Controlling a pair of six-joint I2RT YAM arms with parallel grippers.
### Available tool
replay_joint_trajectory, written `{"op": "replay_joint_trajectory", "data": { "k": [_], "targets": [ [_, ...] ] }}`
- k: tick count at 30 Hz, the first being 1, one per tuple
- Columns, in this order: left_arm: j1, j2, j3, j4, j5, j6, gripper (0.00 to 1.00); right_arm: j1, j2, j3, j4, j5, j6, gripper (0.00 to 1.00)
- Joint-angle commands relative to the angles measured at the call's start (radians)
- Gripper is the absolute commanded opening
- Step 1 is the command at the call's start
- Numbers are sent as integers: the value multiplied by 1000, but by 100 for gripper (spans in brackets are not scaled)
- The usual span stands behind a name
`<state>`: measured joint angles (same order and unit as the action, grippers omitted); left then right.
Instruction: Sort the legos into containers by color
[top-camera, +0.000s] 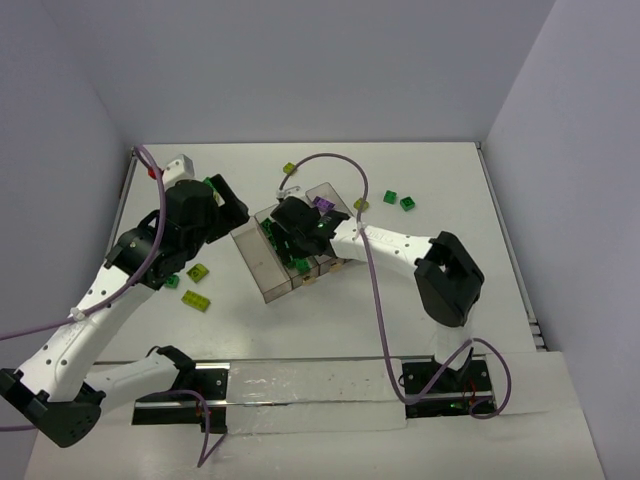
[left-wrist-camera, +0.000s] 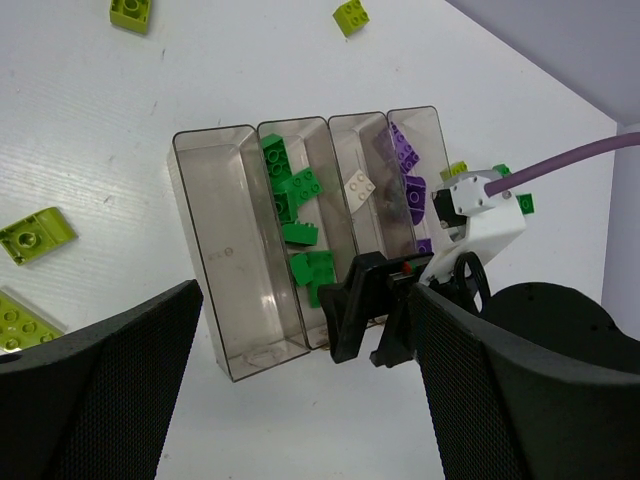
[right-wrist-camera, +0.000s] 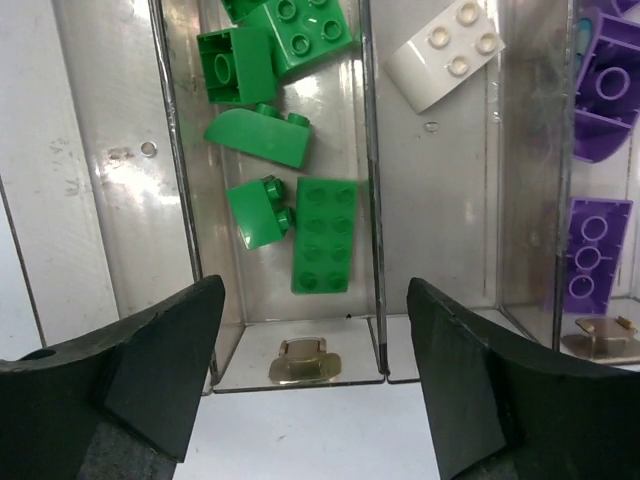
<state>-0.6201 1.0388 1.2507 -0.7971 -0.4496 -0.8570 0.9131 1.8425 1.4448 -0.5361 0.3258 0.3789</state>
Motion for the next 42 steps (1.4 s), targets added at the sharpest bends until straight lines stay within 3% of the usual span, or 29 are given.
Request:
{"op": "replay_joint_trajectory", "data": {
  "k": [1, 7, 12, 20, 29, 42],
  "targets": [
    [6, -23, -2, 19, -16, -1, 92, -24, -109, 33, -31, 117, -13, 81],
    [5, -30, -1, 8, -24, 1, 92, -194, -139, 29, -26, 111, 0, 74],
    [5, -35, 3, 5, -35, 3, 92, -425, -109, 2, -15, 72, 0, 69],
    [8, -25, 7, 14, -37, 9, 92, -660, 18, 74, -27, -34, -6, 70],
    [12, -18, 14, -5, -56, 18, 92, -794, 173, 180, -44, -87, -67, 70],
    [19, 18, 30, 6, -27, 16, 92, -845, 279, 254, -67, -199, -252, 86]
  ]
}}
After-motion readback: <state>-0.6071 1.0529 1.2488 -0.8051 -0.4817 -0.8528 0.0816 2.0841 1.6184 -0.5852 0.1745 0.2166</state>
